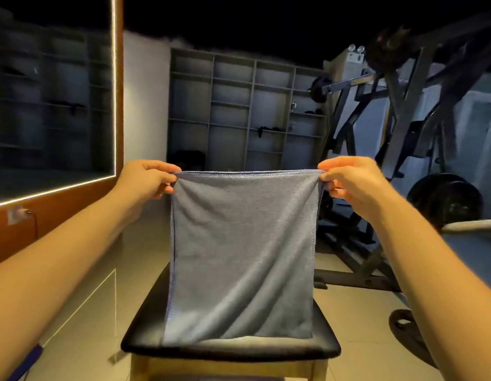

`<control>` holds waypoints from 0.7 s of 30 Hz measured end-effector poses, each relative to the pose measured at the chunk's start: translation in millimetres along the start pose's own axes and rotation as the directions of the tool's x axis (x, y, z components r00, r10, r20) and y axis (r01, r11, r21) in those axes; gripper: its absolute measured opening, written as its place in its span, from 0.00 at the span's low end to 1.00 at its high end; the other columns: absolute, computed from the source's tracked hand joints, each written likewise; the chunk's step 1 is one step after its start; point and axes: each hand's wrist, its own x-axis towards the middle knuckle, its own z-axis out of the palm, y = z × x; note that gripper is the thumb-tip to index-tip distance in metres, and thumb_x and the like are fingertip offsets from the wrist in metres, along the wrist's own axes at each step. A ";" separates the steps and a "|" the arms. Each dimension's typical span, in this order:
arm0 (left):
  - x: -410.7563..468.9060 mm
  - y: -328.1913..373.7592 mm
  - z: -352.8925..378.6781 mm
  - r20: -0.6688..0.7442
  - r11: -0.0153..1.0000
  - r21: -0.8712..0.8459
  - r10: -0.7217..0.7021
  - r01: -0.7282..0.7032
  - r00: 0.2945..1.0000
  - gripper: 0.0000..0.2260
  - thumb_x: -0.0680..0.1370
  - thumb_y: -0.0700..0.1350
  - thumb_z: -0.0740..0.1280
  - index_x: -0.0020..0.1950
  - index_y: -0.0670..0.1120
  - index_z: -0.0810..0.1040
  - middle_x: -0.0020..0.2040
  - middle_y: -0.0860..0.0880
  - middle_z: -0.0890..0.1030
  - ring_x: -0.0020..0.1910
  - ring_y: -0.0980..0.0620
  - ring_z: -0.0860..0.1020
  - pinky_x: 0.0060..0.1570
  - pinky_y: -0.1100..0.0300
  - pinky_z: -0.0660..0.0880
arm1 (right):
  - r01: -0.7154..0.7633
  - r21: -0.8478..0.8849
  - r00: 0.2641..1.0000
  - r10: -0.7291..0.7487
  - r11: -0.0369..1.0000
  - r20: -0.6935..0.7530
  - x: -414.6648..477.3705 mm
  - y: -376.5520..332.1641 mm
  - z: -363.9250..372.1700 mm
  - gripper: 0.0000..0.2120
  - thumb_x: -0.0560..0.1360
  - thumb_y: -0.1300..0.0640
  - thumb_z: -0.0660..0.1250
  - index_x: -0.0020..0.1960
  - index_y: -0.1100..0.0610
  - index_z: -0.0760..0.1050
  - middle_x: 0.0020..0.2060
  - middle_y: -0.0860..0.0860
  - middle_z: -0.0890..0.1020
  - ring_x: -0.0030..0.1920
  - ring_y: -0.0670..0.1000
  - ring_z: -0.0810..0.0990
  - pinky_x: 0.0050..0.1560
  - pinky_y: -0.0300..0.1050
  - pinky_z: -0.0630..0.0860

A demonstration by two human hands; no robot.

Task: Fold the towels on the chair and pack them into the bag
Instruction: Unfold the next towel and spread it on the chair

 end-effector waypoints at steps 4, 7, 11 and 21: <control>-0.5 -1.0 0.0 0.070 0.996 -0.067 -0.051 0.055 0.996 0.08 0.80 0.37 0.69 0.55 0.46 0.86 0.52 0.46 0.85 0.49 0.49 0.80 0.42 0.61 0.76 | 0.032 0.036 0.995 -0.028 0.999 -0.099 -4.4 13.7 1.3 0.10 0.74 0.71 0.70 0.53 0.62 0.83 0.41 0.57 0.83 0.37 0.51 0.81 0.32 0.39 0.78; 1.8 1.6 -1.7 0.121 0.997 -0.030 -0.068 0.072 0.990 0.08 0.80 0.36 0.68 0.53 0.43 0.86 0.52 0.45 0.84 0.48 0.50 0.80 0.39 0.63 0.79 | -0.031 -0.002 0.999 0.031 1.000 0.015 -6.5 19.5 -3.3 0.11 0.74 0.70 0.71 0.54 0.62 0.84 0.44 0.57 0.84 0.40 0.52 0.81 0.36 0.40 0.79; 4.2 -3.3 -10.2 0.223 0.992 0.002 -0.120 0.123 0.967 0.10 0.78 0.35 0.67 0.42 0.42 0.87 0.49 0.42 0.83 0.49 0.46 0.79 0.43 0.58 0.81 | -0.146 0.004 0.963 0.141 0.989 0.228 -9.8 21.0 -10.1 0.05 0.74 0.69 0.70 0.45 0.62 0.83 0.42 0.56 0.82 0.38 0.50 0.76 0.35 0.40 0.75; 23.5 -18.9 12.7 0.318 0.953 -0.165 -0.192 0.253 0.928 0.08 0.79 0.38 0.65 0.44 0.43 0.84 0.47 0.46 0.82 0.46 0.50 0.79 0.35 0.64 0.80 | -0.252 0.251 0.967 0.249 0.935 0.046 25.4 27.8 14.5 0.09 0.72 0.71 0.62 0.39 0.58 0.72 0.32 0.52 0.69 0.26 0.46 0.62 0.27 0.38 0.60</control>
